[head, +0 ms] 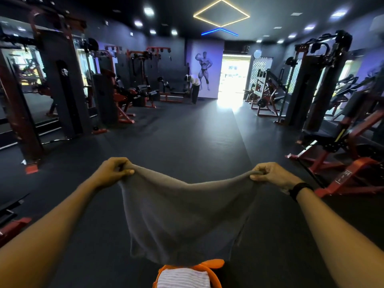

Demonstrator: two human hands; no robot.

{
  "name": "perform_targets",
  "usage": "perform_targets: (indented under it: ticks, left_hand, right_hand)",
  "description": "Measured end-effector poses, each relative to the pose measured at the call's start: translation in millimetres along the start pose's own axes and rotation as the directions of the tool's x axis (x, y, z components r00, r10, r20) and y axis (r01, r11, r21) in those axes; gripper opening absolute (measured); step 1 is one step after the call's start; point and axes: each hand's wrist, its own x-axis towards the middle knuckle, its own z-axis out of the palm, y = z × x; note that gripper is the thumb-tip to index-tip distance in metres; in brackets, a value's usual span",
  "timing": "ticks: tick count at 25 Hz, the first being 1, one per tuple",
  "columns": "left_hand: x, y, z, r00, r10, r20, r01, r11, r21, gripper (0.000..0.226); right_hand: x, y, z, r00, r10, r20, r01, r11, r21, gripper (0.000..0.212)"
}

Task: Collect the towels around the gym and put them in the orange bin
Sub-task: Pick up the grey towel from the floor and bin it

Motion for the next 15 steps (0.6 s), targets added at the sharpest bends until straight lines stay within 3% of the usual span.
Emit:
perform_targets:
  ticks: [2, 3, 4, 5, 7, 10, 13, 15]
  left_hand:
    - [12.6, 13.3, 11.0, 0.987, -0.104, -0.121, 0.127, 0.972, 0.196, 0.02]
    - [15.7, 27.2, 14.9, 0.973, -0.191, -0.133, 0.219, 0.942, 0.253, 0.027]
    - [19.5, 43.9, 19.8, 0.958, -0.275, -0.076, 0.286, 0.922, 0.262, 0.033]
    - [20.3, 64.8, 22.8, 0.942, -0.335, 0.026, 0.321, 0.919, 0.23, 0.037]
    - [18.6, 109.4, 33.1, 0.905, -0.378, 0.194, 0.387, 0.922, -0.008, 0.037]
    - [11.3, 164.8, 56.0, 0.875, -0.351, 0.332, 0.47, 0.78, -0.413, 0.028]
    - [14.1, 180.8, 58.8, 0.877, -0.338, 0.34, 0.473, 0.73, -0.493, 0.029]
    - [16.0, 183.6, 55.3, 0.879, -0.345, 0.329, 0.471, 0.733, -0.491, 0.023]
  right_hand:
    - [14.3, -2.7, 18.6, 0.925, 0.031, -0.38, -0.044, 0.999, -0.027, 0.024]
    - [19.2, -10.4, 31.6, 0.866, 0.056, -0.497, -0.079, 0.997, -0.026, 0.025]
    - [20.4, -24.1, 47.0, 0.849, 0.051, -0.526, -0.087, 0.995, -0.045, 0.023]
    - [21.7, -38.2, 61.3, 0.881, 0.046, -0.471, -0.081, 0.995, -0.053, 0.023]
    - [20.3, -62.8, 90.4, 0.975, -0.031, -0.22, 0.026, 0.999, -0.027, 0.027]
    - [9.9, -92.9, 117.1, 0.985, -0.174, 0.011, 0.17, 0.97, 0.174, 0.021]
    - [6.4, -106.2, 116.8, 0.963, -0.258, 0.084, 0.236, 0.948, 0.212, 0.013]
    - [5.2, -111.4, 109.3, 0.947, -0.291, 0.138, 0.28, 0.955, 0.097, 0.029]
